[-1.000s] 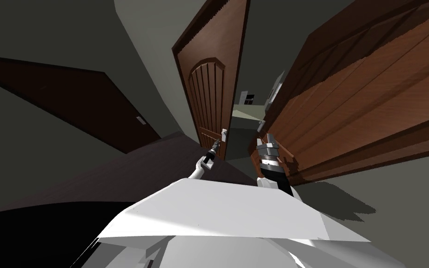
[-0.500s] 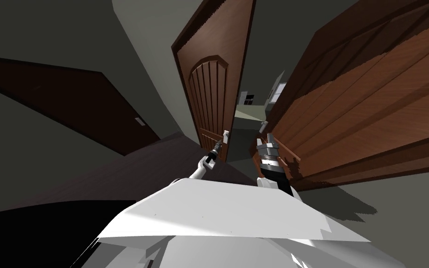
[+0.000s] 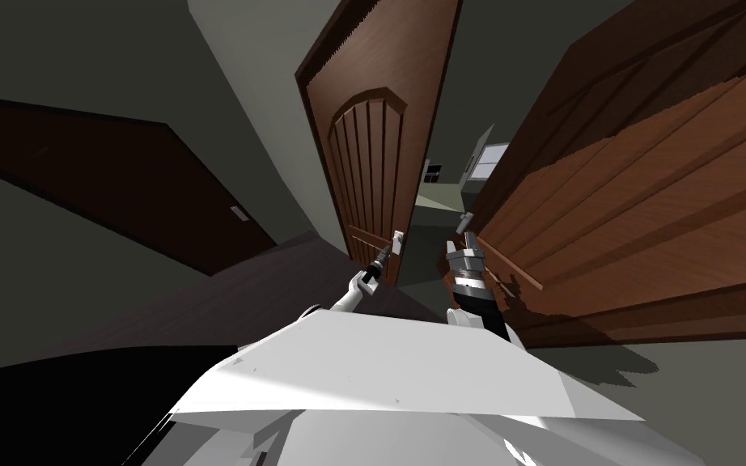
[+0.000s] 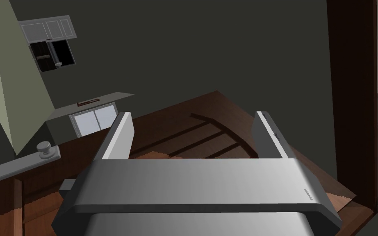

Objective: Push the door open

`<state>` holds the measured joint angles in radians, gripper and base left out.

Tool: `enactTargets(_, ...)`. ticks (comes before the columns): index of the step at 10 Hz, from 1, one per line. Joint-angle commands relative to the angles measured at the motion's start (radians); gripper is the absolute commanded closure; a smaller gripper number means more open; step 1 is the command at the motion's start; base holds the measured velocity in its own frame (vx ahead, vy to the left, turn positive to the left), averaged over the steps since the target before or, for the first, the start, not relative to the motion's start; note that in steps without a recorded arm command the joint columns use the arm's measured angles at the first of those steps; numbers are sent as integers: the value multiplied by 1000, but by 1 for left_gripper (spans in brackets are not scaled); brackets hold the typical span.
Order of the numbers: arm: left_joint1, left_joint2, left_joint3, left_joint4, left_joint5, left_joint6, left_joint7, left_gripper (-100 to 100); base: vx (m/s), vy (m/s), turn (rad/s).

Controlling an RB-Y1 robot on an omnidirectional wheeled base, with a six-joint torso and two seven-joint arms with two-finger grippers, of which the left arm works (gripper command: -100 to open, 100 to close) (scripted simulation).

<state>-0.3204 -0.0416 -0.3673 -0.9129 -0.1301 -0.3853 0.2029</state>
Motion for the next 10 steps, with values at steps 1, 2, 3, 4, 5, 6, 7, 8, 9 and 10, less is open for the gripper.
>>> enactTargets(1,0,0,0,0,0,0,0,-100,74,51,-7)
enactTargets(2,-2,28,2,3,1,1,0,-100,89,-17,-20)
enactTargets(3,-2,43,4,5,2,0,-1,-100,130,-65,-26)
enactTargets(4,-3,55,7,7,2,-1,-2,-100,180,-116,-27)
enactTargets(5,-4,61,9,10,4,-2,-2,-100,210,-111,-24)
enactTargets(6,-5,61,12,12,5,-3,-3,-100,202,-87,-27)
enactTargets(7,-6,53,15,15,6,-4,-4,-100,176,-112,-33)
enactTargets(8,-6,40,18,17,7,-5,-5,-100,181,-100,-20)
enactTargets(9,-7,25,20,19,7,-6,-5,-100,170,-110,-25)
enactTargets(10,-8,4,22,21,8,-7,-6,-100,144,-90,-12)
